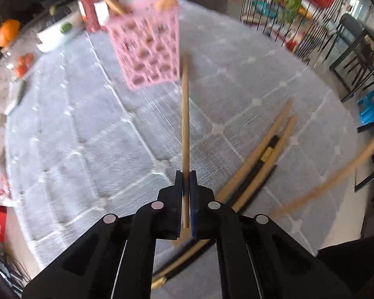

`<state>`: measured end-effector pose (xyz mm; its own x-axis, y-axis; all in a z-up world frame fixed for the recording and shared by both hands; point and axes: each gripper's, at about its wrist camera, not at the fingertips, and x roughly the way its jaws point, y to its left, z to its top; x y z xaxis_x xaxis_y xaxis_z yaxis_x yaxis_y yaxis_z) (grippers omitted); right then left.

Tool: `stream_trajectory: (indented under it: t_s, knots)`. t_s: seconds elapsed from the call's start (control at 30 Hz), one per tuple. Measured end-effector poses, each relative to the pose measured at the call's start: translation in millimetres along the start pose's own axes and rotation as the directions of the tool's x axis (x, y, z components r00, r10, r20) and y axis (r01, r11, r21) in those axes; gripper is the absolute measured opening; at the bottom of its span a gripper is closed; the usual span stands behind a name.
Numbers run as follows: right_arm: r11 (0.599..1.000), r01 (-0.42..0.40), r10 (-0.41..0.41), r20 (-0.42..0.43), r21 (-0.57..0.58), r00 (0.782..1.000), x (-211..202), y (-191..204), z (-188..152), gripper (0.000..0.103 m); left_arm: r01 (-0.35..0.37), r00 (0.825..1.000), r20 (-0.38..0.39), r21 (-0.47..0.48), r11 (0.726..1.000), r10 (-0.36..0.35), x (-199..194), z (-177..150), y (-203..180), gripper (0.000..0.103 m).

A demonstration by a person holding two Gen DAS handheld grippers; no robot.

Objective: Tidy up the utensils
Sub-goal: 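Carry both chopsticks over the pink basket and open both grippers to drop them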

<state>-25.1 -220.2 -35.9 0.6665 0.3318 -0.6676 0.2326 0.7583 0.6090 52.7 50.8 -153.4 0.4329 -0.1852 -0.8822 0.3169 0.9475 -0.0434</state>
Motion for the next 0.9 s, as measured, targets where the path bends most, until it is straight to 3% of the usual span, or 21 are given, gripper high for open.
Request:
stream_trajectory:
  t_s: [0.17,0.4,0.67,0.9]
  knots:
    - [0.998,-0.033,0.034,0.024,-0.058,0.999,-23,20,4,0.006,0.068,0.982,0.175,0.01,0.998,-0.069,-77,-2,8,0.004]
    - [0.987,-0.079,0.089,0.061,-0.137,0.994,-54,58,17,0.006,0.064,0.927,0.371,0.015,0.998,-0.065,-161,15,9,0.004]
    - [0.957,-0.12,0.148,0.092,-0.264,0.985,-86,115,35,0.006,0.052,0.879,0.476,-0.023,0.998,-0.034,-216,17,21,0.004]
    - [0.931,-0.141,0.197,0.138,-0.337,0.971,-102,171,68,0.006,0.032,0.832,0.554,-0.075,0.997,0.015,-254,60,38,0.004]
